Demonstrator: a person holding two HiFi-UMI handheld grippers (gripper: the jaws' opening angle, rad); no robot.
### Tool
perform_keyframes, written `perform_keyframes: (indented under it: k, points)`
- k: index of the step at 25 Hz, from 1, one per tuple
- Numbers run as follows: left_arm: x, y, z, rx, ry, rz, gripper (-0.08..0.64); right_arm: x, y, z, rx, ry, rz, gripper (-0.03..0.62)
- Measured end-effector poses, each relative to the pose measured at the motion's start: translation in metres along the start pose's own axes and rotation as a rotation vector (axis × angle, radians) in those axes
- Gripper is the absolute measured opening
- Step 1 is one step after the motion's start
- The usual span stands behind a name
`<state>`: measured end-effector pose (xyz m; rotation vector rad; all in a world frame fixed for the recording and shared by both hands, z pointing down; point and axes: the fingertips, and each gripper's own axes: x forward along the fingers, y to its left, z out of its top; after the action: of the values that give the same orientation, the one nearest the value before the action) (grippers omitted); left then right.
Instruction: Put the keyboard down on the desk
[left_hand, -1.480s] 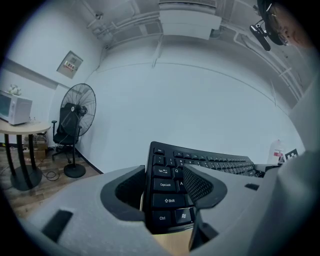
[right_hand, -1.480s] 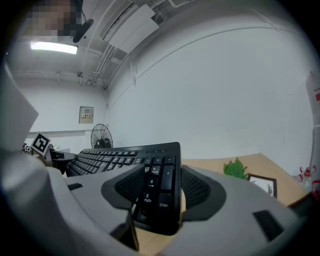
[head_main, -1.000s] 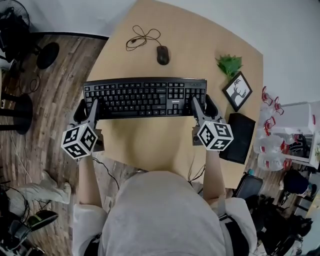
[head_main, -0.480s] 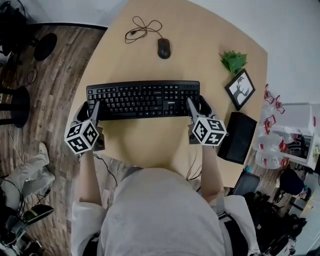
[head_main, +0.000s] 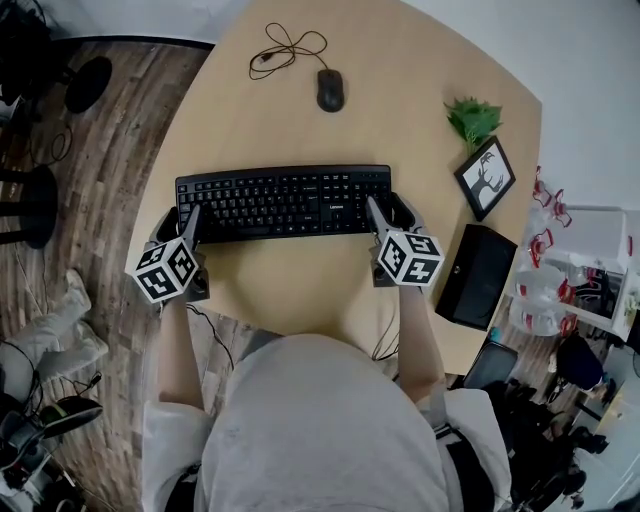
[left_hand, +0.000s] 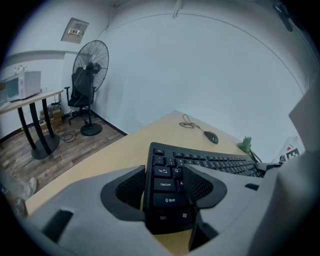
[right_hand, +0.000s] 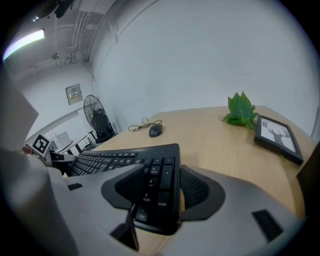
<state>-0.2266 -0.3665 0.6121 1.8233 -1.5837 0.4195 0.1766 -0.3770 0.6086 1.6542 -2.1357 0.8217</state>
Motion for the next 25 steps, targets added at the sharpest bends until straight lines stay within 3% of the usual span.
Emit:
perform_keyframes:
  k: [16, 25]
  points:
    - [0.013, 0.006, -0.014, 0.016, 0.041, 0.026, 0.235, 0.015, -0.006, -0.024, 0.01, 0.074, -0.012, 0.218]
    - [0.013, 0.006, -0.016, 0.032, 0.003, 0.037, 0.235, 0.015, -0.005, -0.025, -0.004, 0.074, -0.023, 0.218]
